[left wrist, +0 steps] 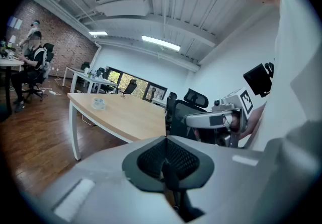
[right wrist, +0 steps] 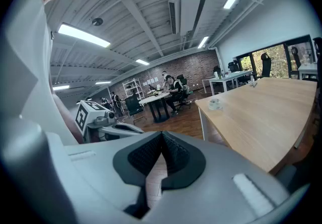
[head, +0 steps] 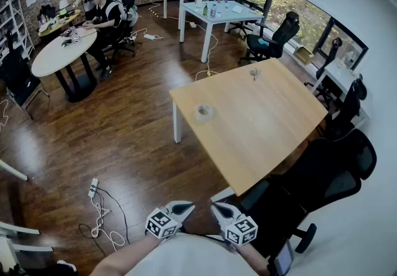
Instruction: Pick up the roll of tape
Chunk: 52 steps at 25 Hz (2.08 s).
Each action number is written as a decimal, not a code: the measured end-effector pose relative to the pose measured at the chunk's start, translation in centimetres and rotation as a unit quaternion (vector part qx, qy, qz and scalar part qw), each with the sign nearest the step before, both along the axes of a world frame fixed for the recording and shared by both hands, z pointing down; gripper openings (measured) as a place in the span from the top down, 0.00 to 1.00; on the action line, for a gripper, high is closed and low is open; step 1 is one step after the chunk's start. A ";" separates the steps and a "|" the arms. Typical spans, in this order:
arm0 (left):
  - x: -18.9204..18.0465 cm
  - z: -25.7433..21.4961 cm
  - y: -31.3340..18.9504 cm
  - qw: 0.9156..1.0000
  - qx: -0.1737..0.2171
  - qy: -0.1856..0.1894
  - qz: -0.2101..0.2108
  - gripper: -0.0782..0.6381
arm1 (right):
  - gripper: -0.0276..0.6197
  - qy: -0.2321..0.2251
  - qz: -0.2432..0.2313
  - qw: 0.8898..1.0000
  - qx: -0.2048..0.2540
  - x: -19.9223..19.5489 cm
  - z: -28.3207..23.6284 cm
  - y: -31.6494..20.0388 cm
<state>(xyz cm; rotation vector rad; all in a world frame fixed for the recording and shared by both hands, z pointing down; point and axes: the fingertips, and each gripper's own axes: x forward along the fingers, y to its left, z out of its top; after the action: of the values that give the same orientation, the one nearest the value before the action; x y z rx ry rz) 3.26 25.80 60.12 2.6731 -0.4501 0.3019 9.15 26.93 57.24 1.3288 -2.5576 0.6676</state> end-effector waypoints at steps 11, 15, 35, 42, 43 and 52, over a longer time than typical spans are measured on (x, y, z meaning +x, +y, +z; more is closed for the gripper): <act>-8.6 0.2 -2.0 0.998 -0.008 -0.001 -0.066 0.88 | 0.95 0.016 -0.063 0.998 0.010 -7.6 0.5 -3.3; -9.3 0.8 -2.9 0.997 -0.018 0.003 -0.081 0.88 | 0.95 0.013 -0.065 0.998 0.001 -7.9 1.0 -4.3; -7.2 1.5 -18.9 0.994 -0.018 -0.047 -0.096 0.88 | 0.95 -0.016 -0.095 0.995 -0.025 -6.2 3.4 -22.6; -3.3 1.6 -24.3 0.995 -0.019 -0.061 -0.081 0.88 | 0.95 -0.016 -0.094 0.995 -0.028 -2.8 4.0 -27.9; -2.9 1.5 -25.0 0.995 -0.017 -0.063 -0.081 0.88 | 0.95 -0.017 -0.092 0.995 -0.029 -2.2 4.1 -28.4; 2.4 0.9 -29.3 0.996 -0.020 -0.074 -0.052 0.88 | 0.95 -0.029 -0.065 0.997 -0.029 2.8 4.3 -31.9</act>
<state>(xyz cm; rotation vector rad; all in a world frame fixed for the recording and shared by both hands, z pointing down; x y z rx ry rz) 5.68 -3.54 61.04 2.5887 -0.6185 0.4737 11.92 -5.00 61.50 1.1295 -2.6202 0.7601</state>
